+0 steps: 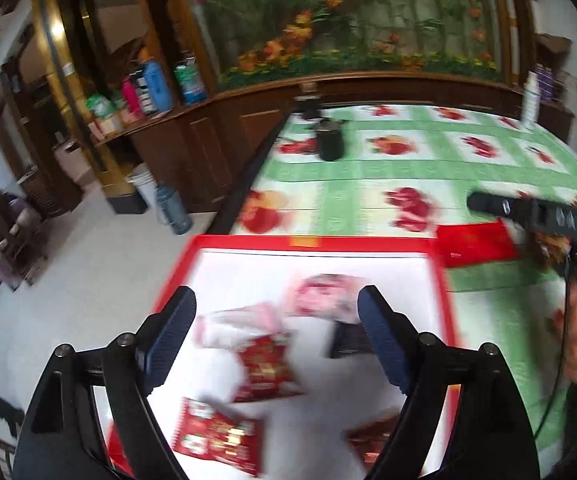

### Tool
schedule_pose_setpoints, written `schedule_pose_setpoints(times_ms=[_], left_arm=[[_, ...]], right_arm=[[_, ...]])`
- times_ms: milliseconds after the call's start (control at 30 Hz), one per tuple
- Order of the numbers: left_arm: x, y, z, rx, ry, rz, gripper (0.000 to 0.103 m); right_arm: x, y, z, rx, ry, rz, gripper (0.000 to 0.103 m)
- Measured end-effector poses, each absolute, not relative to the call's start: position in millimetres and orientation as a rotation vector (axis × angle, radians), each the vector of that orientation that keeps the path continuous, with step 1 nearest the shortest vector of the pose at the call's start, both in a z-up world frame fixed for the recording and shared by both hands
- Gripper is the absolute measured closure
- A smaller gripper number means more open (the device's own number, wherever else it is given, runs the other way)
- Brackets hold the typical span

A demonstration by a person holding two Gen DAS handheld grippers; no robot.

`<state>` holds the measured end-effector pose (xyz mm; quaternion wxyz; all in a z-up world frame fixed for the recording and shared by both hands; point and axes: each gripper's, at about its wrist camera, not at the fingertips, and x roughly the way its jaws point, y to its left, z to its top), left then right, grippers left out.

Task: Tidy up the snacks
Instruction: 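Sweep the green-and-red pack and red candy bags toward the tray with the right gripper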

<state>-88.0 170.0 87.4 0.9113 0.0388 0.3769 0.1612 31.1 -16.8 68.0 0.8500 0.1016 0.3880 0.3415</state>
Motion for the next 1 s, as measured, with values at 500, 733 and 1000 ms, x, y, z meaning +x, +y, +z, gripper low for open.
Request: schedule_pose_setpoints(times_ms=[500, 733, 1000], left_arm=[[-74, 74, 60, 0.164, 0.897, 0.12, 0.02], [-81, 51, 54, 0.171, 0.923, 0.063, 0.02], [-84, 46, 52, 0.148, 0.944, 0.047, 0.02]], right_arm=[[124, -266, 39, 0.368, 0.869, 0.196, 0.037], [136, -277, 22, 0.354, 0.927, 0.174, 0.04], [113, -235, 22, 0.193, 0.978, 0.313, 0.036]])
